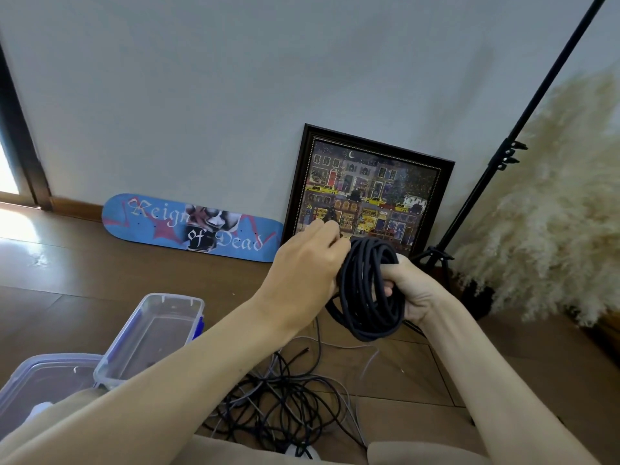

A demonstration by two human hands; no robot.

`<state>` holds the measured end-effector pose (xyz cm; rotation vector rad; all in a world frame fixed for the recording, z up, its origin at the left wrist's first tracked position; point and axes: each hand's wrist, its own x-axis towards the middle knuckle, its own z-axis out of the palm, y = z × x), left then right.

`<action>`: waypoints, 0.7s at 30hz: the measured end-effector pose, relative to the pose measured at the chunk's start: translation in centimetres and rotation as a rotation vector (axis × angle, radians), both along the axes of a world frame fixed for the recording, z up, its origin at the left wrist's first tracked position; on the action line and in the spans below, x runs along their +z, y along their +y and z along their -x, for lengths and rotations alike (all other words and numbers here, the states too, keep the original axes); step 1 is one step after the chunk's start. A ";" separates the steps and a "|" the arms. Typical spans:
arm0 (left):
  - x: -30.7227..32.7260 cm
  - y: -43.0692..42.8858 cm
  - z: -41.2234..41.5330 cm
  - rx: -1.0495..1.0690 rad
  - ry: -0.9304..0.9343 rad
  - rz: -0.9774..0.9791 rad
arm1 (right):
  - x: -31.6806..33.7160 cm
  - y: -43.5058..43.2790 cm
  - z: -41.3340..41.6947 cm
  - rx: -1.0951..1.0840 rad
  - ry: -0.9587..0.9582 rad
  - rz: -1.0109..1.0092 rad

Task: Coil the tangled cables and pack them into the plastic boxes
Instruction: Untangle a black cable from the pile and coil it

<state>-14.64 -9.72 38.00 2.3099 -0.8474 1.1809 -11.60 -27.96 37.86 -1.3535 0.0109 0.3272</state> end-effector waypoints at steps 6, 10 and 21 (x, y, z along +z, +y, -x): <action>0.3 1.0 -1.4 -0.132 0.557 0.093 | 0.1 -1.1 -0.2 0.027 -0.228 0.618; 0.4 2.4 -3.1 -0.227 1.029 0.437 | 0.2 -0.4 -0.4 0.188 -0.392 0.871; -1.6 2.5 -4.3 -0.195 1.339 0.378 | -1.6 1.3 -0.7 0.084 -0.263 0.953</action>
